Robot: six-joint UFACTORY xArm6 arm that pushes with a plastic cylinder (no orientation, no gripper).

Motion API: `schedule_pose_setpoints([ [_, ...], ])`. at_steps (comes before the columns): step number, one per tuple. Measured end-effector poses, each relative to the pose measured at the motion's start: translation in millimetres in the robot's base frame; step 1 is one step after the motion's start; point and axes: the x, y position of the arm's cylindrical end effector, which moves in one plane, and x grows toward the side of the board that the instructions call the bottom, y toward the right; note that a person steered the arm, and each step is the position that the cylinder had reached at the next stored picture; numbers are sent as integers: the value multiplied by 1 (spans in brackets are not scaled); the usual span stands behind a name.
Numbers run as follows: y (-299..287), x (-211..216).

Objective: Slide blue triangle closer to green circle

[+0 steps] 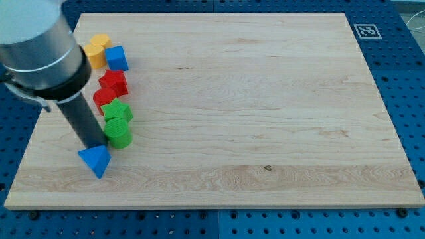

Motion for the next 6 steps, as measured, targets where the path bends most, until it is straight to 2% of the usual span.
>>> schedule_pose_setpoints([
  [6,-42,13],
])
